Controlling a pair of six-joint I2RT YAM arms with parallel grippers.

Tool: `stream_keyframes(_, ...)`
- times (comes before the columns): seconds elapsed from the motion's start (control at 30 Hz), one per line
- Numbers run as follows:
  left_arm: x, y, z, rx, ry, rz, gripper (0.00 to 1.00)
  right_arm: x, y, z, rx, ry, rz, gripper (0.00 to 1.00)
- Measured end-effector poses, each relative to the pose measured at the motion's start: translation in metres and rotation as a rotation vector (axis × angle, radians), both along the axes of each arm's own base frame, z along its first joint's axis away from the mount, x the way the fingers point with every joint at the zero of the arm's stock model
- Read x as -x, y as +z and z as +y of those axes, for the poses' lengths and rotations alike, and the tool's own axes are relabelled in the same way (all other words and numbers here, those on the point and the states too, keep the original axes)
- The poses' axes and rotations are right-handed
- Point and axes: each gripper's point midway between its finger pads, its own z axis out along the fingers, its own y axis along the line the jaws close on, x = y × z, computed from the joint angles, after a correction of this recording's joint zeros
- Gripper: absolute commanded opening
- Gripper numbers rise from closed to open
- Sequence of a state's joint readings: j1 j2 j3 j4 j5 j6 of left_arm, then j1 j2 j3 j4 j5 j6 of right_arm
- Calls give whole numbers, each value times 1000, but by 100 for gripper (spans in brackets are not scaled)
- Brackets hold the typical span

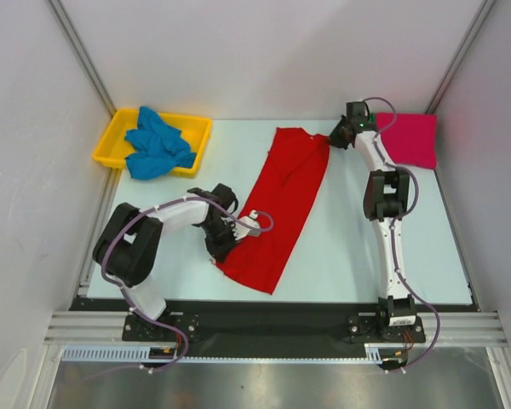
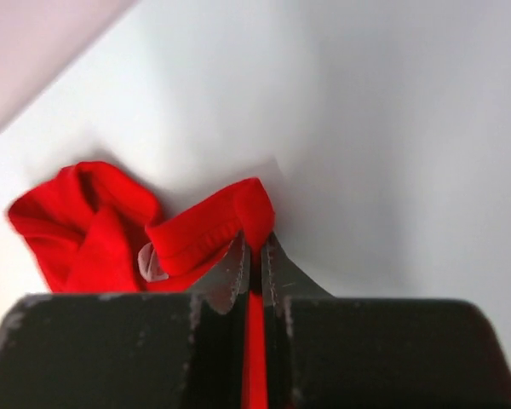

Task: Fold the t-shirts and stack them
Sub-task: Fold the tshirt

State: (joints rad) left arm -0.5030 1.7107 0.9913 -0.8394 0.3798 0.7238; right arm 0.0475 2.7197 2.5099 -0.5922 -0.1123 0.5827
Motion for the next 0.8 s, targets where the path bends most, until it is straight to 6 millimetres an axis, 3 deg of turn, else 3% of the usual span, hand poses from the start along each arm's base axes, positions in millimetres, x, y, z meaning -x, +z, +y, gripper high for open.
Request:
stream_keyframes(0.1,11,0,-12,-9,-5,45,12,-13,2,28,-61,-1,-54,0)
stream_keyframes(0.17,18,0,-20,-11,-10,68,13,-18,2,39,-89,-7,-79,6)
stream_keyframes(0.23,27,0,-29,-7,-29,82,13,-25,3,41,-98,-10,-107,14)
stream_keyframes(0.27,32,0,-35,-1,-45,89,16,-28,5,41,-101,-13,-121,26)
stream_keyframes(0.3,38,0,-40,2,-58,96,20,-31,6,40,-104,-18,-133,31)
stream_keyframes(0.47,70,3,-63,37,-126,157,50,-49,23,24,-72,-62,-223,56)
stream_keyframes(0.53,78,6,-67,47,-136,175,56,-53,29,12,-55,-78,-246,57)
stream_keyframes(0.63,83,9,-68,55,-137,182,59,-55,41,-5,-37,-87,-262,60)
stream_keyframes(0.67,83,9,-68,56,-136,181,68,-54,47,-9,-29,-85,-267,61)
stream_keyframes(0.8,82,13,-61,32,-129,159,73,-33,76,-25,25,-64,-241,61)
